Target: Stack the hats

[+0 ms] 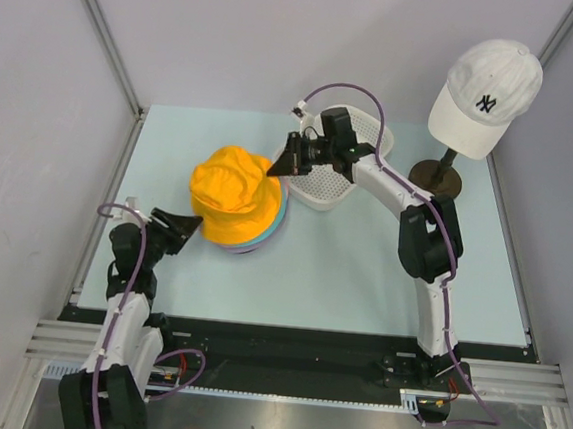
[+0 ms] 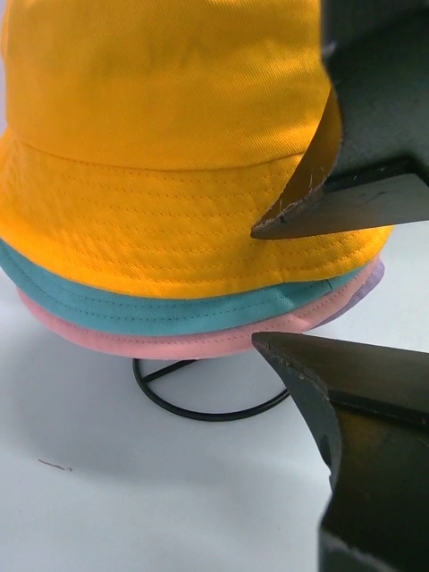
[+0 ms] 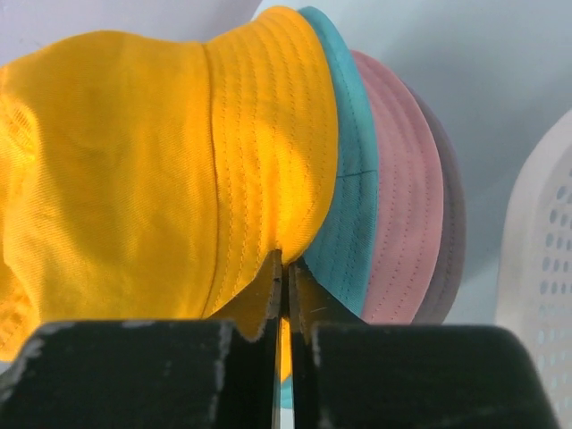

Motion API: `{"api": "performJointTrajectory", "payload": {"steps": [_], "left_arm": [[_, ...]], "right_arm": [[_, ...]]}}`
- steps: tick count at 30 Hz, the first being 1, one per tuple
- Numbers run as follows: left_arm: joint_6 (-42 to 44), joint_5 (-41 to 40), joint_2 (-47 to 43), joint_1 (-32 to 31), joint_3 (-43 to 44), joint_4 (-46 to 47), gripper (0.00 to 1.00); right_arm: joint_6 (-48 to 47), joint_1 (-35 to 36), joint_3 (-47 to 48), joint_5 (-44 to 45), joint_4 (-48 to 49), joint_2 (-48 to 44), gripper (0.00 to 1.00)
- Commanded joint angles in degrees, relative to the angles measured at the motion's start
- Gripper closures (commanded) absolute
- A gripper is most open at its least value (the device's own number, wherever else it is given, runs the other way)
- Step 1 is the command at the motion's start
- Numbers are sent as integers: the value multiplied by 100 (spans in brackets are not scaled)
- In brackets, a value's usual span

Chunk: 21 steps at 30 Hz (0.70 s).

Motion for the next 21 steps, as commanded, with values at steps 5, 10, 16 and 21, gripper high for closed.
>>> {"api": "performJointTrajectory", "payload": {"steps": [5, 10, 16, 21], "left_arm": [[-105, -205, 536, -369, 9, 626, 53], [-227, -399, 862, -703, 53, 934, 62], [-219, -601, 854, -791, 106, 873, 74], [-236, -663, 923, -800, 71, 855, 76]], "right_arm": [[-713, 96, -356, 705, -1055, -349, 100], [-925, 158, -541, 907, -1292, -393, 100], [-986, 202, -769, 1065, -1380, -472, 100], [-1083, 228, -1015, 1250, -1538, -533, 100]]}}
